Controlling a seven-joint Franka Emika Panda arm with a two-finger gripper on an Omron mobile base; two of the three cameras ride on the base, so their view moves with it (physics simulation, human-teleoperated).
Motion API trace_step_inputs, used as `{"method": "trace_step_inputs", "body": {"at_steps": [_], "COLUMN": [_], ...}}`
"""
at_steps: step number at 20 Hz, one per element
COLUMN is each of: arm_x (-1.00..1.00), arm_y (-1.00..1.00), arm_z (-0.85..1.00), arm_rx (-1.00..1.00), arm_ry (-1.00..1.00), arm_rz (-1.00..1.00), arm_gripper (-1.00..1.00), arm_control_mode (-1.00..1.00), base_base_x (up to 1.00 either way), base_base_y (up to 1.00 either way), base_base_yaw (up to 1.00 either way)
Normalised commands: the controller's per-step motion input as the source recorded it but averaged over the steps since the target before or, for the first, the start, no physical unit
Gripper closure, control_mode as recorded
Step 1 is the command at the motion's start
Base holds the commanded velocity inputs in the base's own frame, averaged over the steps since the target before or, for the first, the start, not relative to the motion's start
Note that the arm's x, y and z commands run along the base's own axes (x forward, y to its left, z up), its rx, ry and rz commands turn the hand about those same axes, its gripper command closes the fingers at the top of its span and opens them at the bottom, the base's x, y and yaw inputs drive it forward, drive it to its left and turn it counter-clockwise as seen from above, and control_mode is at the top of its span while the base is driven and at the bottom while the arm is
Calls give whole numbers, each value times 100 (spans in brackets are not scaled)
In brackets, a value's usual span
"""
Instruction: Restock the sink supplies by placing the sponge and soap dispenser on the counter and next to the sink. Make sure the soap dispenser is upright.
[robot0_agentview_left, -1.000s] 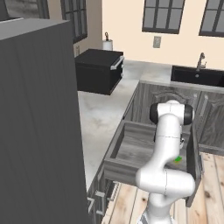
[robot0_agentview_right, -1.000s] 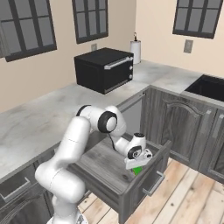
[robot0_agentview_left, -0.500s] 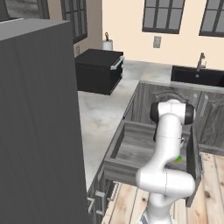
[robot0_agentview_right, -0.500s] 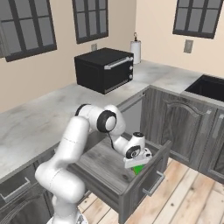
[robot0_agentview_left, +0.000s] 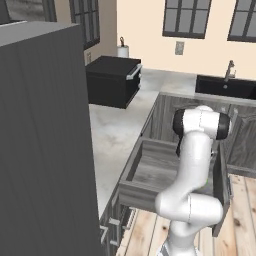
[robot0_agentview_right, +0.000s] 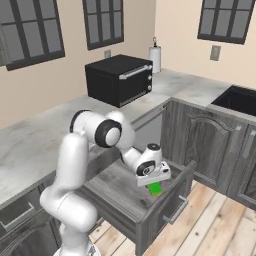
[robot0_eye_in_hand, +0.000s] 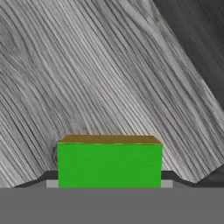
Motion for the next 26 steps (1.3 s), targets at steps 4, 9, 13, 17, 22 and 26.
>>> {"method": "trace_step_inputs", "body": {"at_steps": [4,9,13,17,22,26], "arm_x": [-29,-31,-41,-46,-50,-53], "arm_y": [6,5,6,12,27,43], "arm_z": [100,100,100,100,96,85], "arm_rx": [0,0,0,0,0,0], "arm_ry": [-8,-7,-7,-7,-2,0], "arm_rz": [0,0,0,0,0,0], "arm_gripper": [100,100,100,100,100,100], "arm_control_mode": [-100,-100,-100,-100,-100,-100], "base_base_x": [0,0,0,0,0,0], "base_base_y": [0,0,0,0,0,0], "base_base_yaw": [0,0,0,0,0,0]}}
